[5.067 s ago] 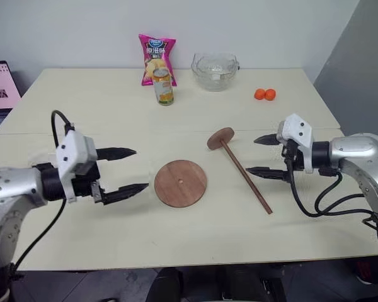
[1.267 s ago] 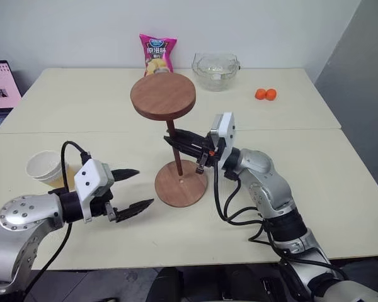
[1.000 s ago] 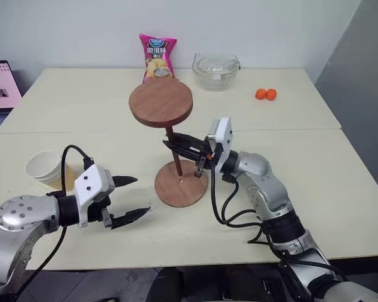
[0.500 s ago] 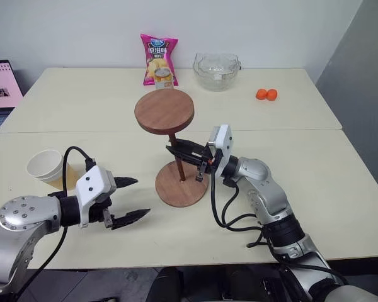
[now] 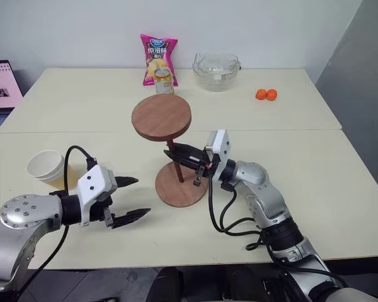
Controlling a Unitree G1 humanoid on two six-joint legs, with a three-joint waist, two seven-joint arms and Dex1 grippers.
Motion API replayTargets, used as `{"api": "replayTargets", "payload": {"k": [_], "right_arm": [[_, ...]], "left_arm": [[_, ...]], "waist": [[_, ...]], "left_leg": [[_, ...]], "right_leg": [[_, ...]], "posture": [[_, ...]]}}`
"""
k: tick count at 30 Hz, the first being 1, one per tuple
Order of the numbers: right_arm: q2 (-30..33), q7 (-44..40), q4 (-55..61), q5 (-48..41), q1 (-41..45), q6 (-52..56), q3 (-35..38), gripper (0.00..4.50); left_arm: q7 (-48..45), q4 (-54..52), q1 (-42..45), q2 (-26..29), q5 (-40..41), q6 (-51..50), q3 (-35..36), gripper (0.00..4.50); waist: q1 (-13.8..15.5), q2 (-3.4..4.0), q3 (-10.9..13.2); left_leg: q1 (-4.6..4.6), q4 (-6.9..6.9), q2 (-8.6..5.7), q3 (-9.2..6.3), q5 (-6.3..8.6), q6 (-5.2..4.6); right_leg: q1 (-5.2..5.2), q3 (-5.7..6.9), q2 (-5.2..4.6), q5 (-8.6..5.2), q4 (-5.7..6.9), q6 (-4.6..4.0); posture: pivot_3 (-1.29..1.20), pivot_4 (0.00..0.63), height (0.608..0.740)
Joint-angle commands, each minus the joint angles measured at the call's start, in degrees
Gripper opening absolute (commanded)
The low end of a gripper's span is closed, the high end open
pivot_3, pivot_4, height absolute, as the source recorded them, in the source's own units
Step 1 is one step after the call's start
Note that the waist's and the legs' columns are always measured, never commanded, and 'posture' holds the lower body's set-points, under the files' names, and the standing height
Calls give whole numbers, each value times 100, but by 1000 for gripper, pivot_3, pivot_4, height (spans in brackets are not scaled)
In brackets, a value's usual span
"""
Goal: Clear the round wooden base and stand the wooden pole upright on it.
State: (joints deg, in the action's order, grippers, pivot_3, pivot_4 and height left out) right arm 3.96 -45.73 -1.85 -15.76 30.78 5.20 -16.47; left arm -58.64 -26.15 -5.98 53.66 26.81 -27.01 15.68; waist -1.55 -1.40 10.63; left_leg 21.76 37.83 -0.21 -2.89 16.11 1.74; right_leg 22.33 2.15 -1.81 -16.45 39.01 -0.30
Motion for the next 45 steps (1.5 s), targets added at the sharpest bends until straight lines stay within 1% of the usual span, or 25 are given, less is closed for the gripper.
{"api": "replayTargets", "payload": {"k": [1,4,10,18,26,28,29,31,32,35,36,38,39,40,43,44,45], "right_arm": [[109,119,-16,120,-143,384,-67,215],[172,281,-133,177,-155,676,-41,215],[332,400,-357,376,-153,814,-138,215],[397,414,-163,478,-153,745,-346,215],[364,390,127,270,-47,1073,-298,215],[349,476,154,313,-10,1087,-261,917],[345,487,170,312,2,1107,-251,1027],[323,473,250,253,33,1162,-212,1523],[315,453,293,222,48,1187,-189,1679],[334,383,387,196,63,1226,-171,2471],[366,345,460,164,49,1270,-162,2591],[419,303,570,113,15,1364,-133,3219],[450,278,609,96,1,1407,-129,3365],[514,232,662,91,-19,1435,-129,3648],[739,105,883,-9,-64,1604,-66,4295],[832,56,955,-46,-74,1655,-38,4457],[895,24,1001,-69,-79,1687,-23,4457]], "left_arm": [[-29,-21,94,43,-16,105,6,4500],[-26,-16,134,28,-21,109,-13,4500],[-9,-9,231,-2,-8,94,-33,4500],[6,1,251,-5,-10,106,-24,4500],[38,9,323,-16,-22,126,-57,4500],[40,19,338,-16,-30,135,-69,4500],[41,23,342,-17,-32,138,-72,4500],[32,39,353,-11,-46,160,-80,4500],[27,57,369,-8,-56,174,-92,4500],[28,89,401,-8,-55,199,-109,4500],[33,99,415,-17,-47,218,-107,4500],[62,124,457,-56,-23,248,-95,4500],[68,131,478,-72,-8,257,-89,4500],[89,118,507,-100,24,256,-70,4500],[201,60,605,-151,99,118,-6,4500],[243,53,629,-147,99,57,10,4500],[270,50,642,-141,99,19,19,4500]], "waist": [[0,-1,-1],[1,-2,-5],[1,-1,-25],[3,-3,-48],[2,-3,-48],[2,-3,-48],[2,-5,-49],[10,-1,-43],[5,0,-41],[2,1,-39],[1,1,-39],[1,2,-39],[1,2,-39],[1,2,-38],[5,2,-38],[6,1,-38],[10,1,-36]], "left_leg": [[-1,0,0,0,0,0],[-3,0,0,0,0,0],[-13,-1,0,0,0,0],[-37,-4,-1,1,1,-1],[-36,-4,0,1,1,-1],[-36,-5,0,2,1,-1],[-36,-5,0,1,1,-1],[-25,-4,-1,0,1,-1],[-11,-1,-1,1,0,-1],[0,-1,-1,1,0,-1],[0,-2,-1,0,0,-1],[0,-3,0,0,0,-1],[0,-3,0,0,0,-1],[0,-2,0,0,0,-1],[0,-1,-1,0,1,-1],[0,-1,-1,0,1,-1],[0,-1,-1,0,1,-1]], "right_leg": [[-1,0,0,0,0,0],[-3,0,0,0,0,0],[-10,-1,0,0,0,0],[-30,-2,0,-1,0,0],[-29,-3,0,-1,1,0],[-29,-3,0,-1,1,0],[-28,-3,0,-1,1,0],[-19,-2,0,-1,1,0],[-7,-2,0,0,1,0],[2,-2,0,0,1,0],[2,-1,0,0,0,0],[2,-1,0,0,0,0],[1,-1,0,0,0,0],[1,-1,0,0,-1,0],[0,0,0,0,-1,0],[0,0,0,0,-2,0],[-1,0,0,0,-2,0]], "posture": [[0,150,740],[0,150,740],[0,150,740],[0,150,740],[0,150,740],[0,150,740],[0,150,740],[0,150,740],[0,150,740],[0,150,740],[0,150,740],[0,150,740],[0,150,740],[0,150,740],[0,150,740],[0,150,740],[0,150,740]]}}
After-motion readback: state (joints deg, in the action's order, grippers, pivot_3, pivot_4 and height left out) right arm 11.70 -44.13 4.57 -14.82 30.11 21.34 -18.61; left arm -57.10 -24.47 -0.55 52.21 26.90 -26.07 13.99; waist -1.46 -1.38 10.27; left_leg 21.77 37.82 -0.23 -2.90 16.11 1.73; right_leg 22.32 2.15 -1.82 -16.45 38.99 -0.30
